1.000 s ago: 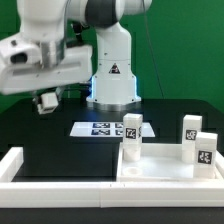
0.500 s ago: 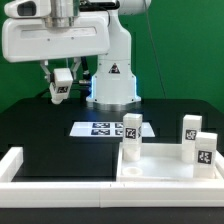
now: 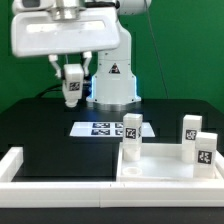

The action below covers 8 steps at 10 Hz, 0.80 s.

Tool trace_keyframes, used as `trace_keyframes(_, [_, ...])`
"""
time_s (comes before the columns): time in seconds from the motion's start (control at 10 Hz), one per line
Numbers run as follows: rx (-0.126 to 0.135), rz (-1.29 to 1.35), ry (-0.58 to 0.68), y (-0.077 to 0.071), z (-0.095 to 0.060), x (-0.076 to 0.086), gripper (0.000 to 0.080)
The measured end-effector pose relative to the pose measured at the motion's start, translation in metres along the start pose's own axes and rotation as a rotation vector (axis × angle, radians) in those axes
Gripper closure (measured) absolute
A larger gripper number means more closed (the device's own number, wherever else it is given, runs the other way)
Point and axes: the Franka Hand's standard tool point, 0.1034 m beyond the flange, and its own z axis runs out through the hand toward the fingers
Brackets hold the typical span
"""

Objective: Assemble square table

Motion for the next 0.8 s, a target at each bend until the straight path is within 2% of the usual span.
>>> trace_keyframes(0.1, [-0.008, 0.039, 0.033, -0.007, -0.007, 0.026, 0.0509])
trace_keyframes(0.2, [-0.047, 0.021, 0.109, -0.007, -0.019, 0.049, 0.0509])
trace_keyframes(0.3, [-0.062, 0.013, 0.176, -0.007, -0.028, 0.042, 0.0509])
trace_keyframes(0.6, [-0.052, 0.020, 0.316, -0.020, -0.074, 0.038, 0.0509])
trace_keyframes(0.8, [-0.046, 0.025, 0.312, -0.023, -0.073, 0.038, 0.0509])
